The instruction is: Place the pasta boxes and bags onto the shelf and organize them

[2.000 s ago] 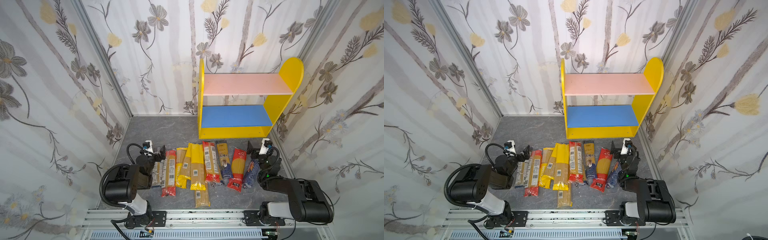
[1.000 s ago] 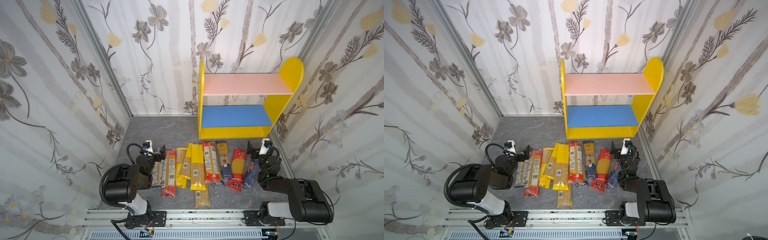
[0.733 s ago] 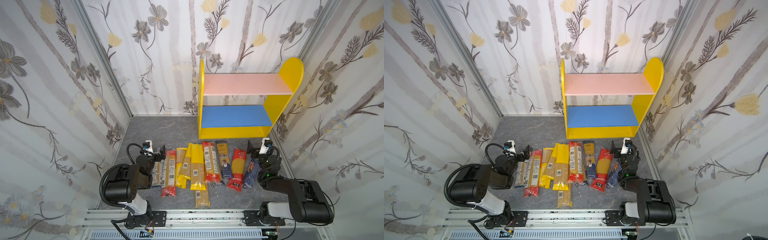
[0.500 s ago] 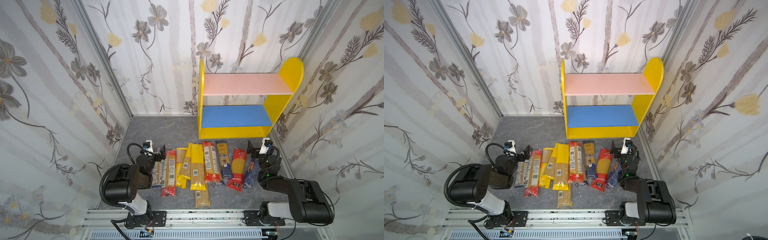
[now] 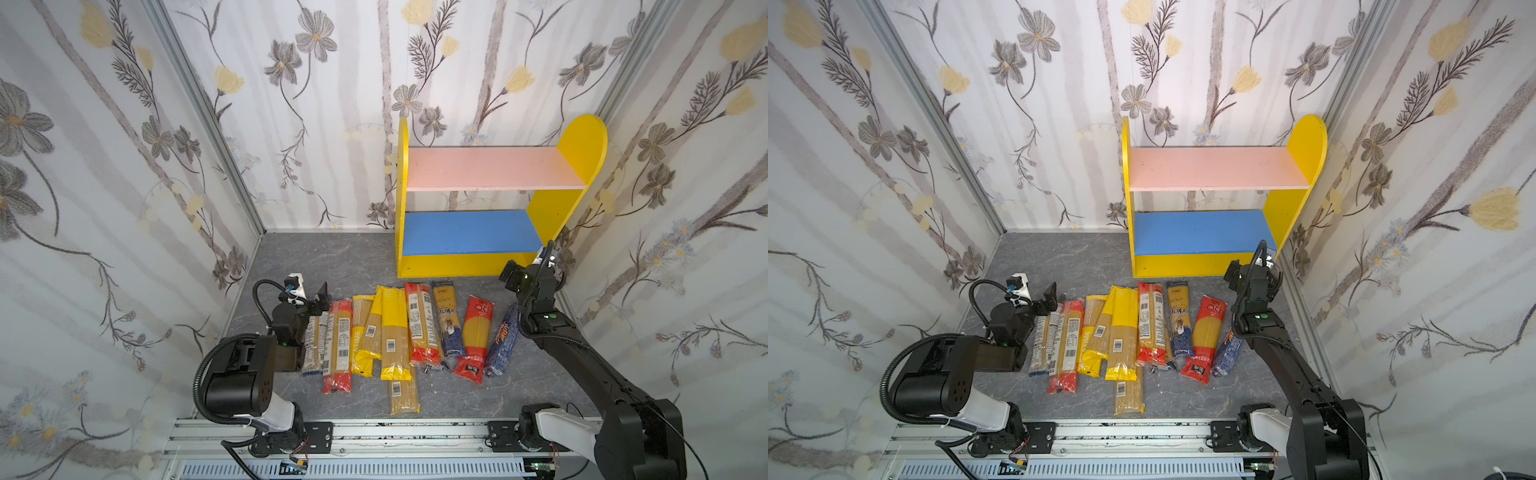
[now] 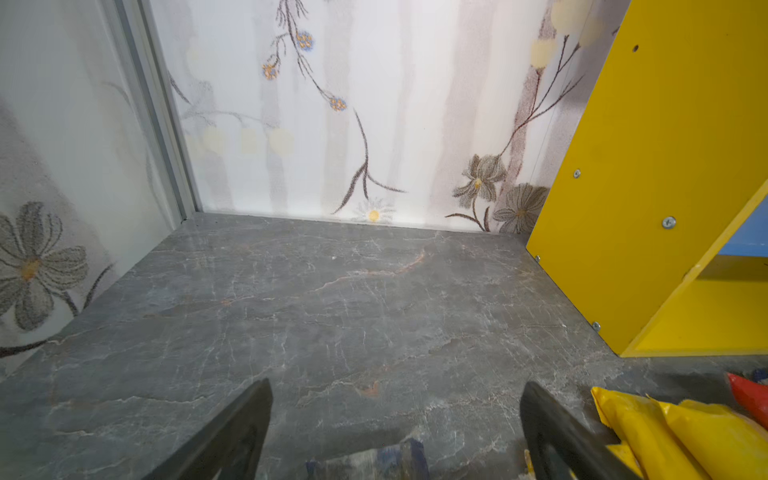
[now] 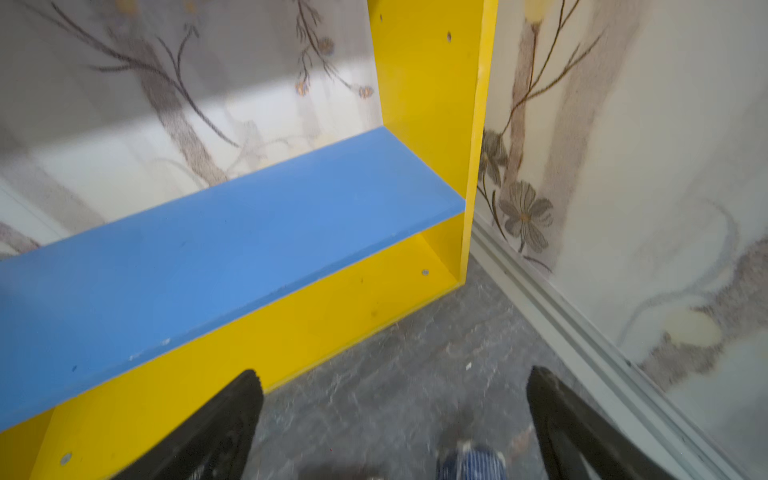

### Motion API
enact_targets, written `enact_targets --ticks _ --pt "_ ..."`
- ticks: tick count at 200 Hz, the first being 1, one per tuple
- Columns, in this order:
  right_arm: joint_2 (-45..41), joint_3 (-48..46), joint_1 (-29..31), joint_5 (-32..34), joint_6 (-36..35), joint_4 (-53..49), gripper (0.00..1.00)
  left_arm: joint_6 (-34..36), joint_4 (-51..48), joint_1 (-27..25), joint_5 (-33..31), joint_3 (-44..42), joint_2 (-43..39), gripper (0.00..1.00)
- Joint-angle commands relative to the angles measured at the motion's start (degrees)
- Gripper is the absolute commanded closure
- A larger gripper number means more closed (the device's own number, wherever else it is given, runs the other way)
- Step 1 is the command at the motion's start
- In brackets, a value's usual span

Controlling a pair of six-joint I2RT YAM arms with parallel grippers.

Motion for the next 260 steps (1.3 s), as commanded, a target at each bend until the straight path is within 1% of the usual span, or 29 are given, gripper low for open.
enact_targets --ticks 1,17,27,44,56,68,82,94,114,136,165,189,210,231,260 --pt "-5.5 -0.72 2.28 3.26 7.81 -16.59 0.0 1.71 -6.45 -0.9 0.16 1.58 -2.16 0.06" --pt "-8.96 -0.99 2.49 1.47 12.79 -23.34 0.0 3.72 -14.24 -3.45 -2.79 5.07 -4.51 0.06" --pt "-10.84 -1.21 2.63 -0.61 15.27 -27.31 0.0 4.73 -16.69 -5.04 -4.25 6.36 -7.08 0.05" --pt "-13.69 -3.2 3.07 -5.32 18.85 -31.73 0.01 -0.1 -17.79 -6.4 -5.29 6.97 -13.32 0.04" --pt "-15.33 -5.9 3.36 -9.13 20.06 -32.12 0.03 -3.15 -20.9 -8.73 -7.83 7.9 -17.64 0.05" --pt "-16.35 -8.58 3.69 -11.3 21.52 -32.52 0.04 -3.27 -26.79 -12.91 -11.62 9.99 -20.83 0.06" --pt "-17.24 -10.57 3.78 -12.9 22.86 -33.78 0.05 -4.07 -34.78 -18.84 -18.68 13.1 -22.77 0.06" --pt "-18.41 -11.83 3.83 -14.77 23.44 -34.41 0.05 -6.29 -41.13 -23.44 -21.58 16.19 -23.47 0.06" --pt "-19.65 -12.88 4.28 -17.18 24.6 -34.26 0.07 -9.32 -50.99 -31.29 -25.05 22.52 -22.09 0.05" --pt "-17.96 -12.75 4.41 -19.31 25.49 -35.42 0.09 -10.99 -58.6 -39.83 -29.96 28.88 -18.18 0.02" --pt "-16.14 -12.92 4.64 -20.7 26.86 -36.13 0.11 -16.3 -65.58 -46.02 -28.18 36.52 -12.18 0.0" --pt "-16.02 -13.14 4.68 -21.76 28.19 -36.91 0.11 -18.61 -68.54 -48.53 -25.71 41.38 -9.07 0.0" --pt "-15.82 -12.7 4.75 -22.91 29.05 -38.42 0.12 -17.83 -69.64 -50.17 -23.96 44.51 -7.54 0.0" --pt "-15.54 -12.87 4.73 -23.59 29.77 -39.08 0.12 -15.92 -70.25 -50.55 -21.68 46.87 -6.68 0.0" --pt "-14.48 -12.95 4.88 -24.89 31.14 -39.7 0.14 -13.03 -71.05 -50.39 -22.26 49.54 -5.76 0.0"
